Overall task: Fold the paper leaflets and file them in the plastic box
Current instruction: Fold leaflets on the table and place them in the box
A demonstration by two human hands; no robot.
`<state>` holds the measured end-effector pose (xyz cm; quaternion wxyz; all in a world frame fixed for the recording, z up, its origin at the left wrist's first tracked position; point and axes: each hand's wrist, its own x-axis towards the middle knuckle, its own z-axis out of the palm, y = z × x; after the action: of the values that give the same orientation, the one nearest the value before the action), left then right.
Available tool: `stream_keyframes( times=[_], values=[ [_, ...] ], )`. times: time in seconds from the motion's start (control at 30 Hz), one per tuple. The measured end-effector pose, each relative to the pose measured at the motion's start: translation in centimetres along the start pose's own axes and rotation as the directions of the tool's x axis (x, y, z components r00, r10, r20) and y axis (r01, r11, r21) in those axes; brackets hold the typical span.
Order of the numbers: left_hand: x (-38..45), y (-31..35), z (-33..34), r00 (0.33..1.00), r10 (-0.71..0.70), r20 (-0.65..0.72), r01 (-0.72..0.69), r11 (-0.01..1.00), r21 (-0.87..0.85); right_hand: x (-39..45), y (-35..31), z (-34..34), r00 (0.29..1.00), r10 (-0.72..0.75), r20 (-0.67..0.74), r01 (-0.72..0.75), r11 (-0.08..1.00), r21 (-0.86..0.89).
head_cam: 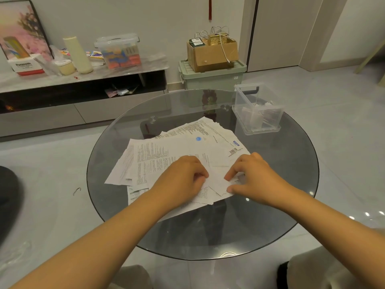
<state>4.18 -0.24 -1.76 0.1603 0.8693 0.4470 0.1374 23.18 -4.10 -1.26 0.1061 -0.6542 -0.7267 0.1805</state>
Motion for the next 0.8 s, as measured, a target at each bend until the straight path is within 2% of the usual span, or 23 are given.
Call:
stream_keyframes(
  times=[0.3,0.43,0.6,0.8],
  values=[
    [-0.7,0.0,0.4,0.984,0.118,0.131,-0.123,0.992,0.031,-1.2,0.4,-0.4,0.994,-0.11,-0.009,0.111,0.993,0.032],
    [-0.6,0.0,0.7,0.983,0.129,0.128,-0.135,0.99,0.032,-1.3,0.7,-0.3,0.989,-0.147,0.016,0.147,0.989,-0.013],
    [-0.2,0.7,1.1,0.982,0.142,0.124,-0.149,0.988,0.048,-0.8,1.7,-0.5,0.997,-0.062,-0.049,0.06,0.997,-0.041],
    [1.9,2.5,1.9,0.971,0.183,0.156,-0.203,0.972,0.122,-0.1,3.4,-2.1,0.987,0.138,-0.081,-0.119,0.971,0.21]
  ],
)
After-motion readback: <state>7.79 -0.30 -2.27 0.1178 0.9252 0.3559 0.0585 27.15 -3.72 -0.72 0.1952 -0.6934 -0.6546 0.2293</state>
